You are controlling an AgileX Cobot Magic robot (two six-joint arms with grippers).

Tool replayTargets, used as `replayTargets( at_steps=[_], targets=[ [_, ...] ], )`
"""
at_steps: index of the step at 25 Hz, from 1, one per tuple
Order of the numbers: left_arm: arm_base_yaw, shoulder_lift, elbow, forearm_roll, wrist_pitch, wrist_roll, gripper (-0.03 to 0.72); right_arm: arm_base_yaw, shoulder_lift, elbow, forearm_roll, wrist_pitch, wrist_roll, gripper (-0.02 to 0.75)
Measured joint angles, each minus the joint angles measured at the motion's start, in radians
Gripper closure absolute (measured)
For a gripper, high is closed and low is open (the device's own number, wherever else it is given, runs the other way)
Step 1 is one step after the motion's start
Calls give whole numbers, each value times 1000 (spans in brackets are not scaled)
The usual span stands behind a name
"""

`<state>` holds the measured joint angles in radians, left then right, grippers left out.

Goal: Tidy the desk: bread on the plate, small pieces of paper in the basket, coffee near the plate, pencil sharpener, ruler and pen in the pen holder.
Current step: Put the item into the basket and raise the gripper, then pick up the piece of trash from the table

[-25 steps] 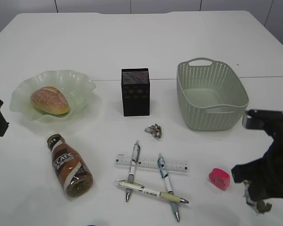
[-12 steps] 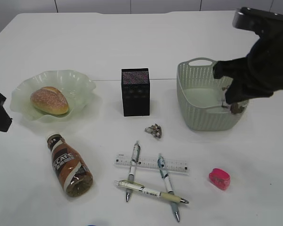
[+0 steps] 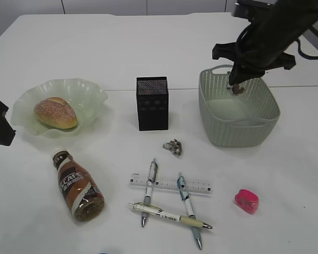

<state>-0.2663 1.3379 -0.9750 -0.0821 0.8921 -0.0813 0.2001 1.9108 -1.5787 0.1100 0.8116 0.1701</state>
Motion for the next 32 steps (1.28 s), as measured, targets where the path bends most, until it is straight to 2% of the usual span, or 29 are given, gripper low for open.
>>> replayTargets(
  at_steps=[4,7,9,12,15,18,22,32],
  targets=[
    [0,0,0,8,0,0,265,-4,127,-132,-46,-2,32,733],
    [0,0,0,20,0,0,265,-4,190,-188,-68,21,49,670],
    [0,0,0,24,2,0,265,-4,212,-204,-81,39,52,581],
    [0,0,0,24,2,6,265,-4,217,-210,-95,43,57,375],
    [0,0,0,24,4,8,265,-4,217,-225,-97,67,54,241],
    [0,0,0,24,5,8,265,-4,212,-255,-51,125,-19,206],
    [0,0,0,25,5,8,265,23,177,-261,-12,189,-106,197],
    [0,0,0,37,5,8,265,195,144,-261,-14,262,-183,195]
  ],
)
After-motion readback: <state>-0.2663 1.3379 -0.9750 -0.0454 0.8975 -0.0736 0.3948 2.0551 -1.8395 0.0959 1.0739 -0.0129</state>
